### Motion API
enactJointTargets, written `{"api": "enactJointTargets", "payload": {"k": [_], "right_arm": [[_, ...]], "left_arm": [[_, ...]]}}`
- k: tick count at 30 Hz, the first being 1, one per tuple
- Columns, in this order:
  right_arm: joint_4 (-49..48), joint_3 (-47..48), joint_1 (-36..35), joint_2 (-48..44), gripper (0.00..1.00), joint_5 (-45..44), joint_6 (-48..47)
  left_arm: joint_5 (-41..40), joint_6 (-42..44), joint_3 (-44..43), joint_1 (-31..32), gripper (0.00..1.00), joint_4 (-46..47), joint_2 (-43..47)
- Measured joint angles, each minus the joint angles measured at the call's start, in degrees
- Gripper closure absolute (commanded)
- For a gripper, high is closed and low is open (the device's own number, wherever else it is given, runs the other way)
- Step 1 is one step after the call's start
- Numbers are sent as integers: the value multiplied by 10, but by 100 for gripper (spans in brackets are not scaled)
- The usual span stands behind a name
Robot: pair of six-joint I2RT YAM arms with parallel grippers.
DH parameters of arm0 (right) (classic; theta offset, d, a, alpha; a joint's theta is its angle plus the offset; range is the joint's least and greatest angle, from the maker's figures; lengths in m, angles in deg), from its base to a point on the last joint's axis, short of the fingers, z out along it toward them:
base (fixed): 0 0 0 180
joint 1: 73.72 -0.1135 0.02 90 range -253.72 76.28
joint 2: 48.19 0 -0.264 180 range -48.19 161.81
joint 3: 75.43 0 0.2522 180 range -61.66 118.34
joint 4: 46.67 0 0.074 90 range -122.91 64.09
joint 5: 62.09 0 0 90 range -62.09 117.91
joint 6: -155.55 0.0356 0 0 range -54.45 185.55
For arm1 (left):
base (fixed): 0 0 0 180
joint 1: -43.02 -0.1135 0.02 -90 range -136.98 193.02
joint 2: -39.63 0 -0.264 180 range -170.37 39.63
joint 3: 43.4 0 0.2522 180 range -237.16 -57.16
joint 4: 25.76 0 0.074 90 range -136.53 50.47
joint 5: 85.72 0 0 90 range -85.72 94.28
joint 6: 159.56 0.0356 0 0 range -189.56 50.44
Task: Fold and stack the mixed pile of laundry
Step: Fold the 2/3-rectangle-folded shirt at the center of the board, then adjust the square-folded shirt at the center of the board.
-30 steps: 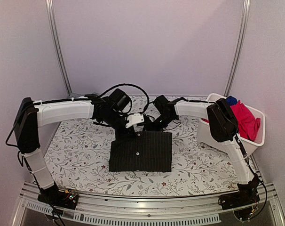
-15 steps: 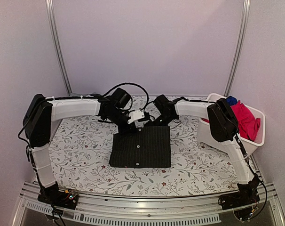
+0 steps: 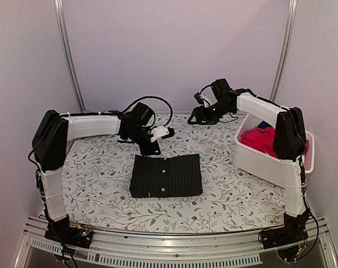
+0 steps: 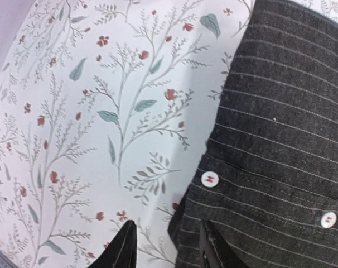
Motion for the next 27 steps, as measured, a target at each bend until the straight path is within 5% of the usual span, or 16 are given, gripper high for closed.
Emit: {"api": "enactJointTargets", "payload": {"k": [7, 14, 27], "right_arm": [[-16, -80, -15, -101, 30, 48, 1], [-29, -278, -18, -189, 33, 100, 18], [-39, -274, -43, -135, 37, 103, 26]], "left_arm": [[21, -129, -24, -61, 49, 15, 39], [115, -316, 132, -142, 48, 45, 186], [230, -517, 299, -180, 58, 141, 193]]}}
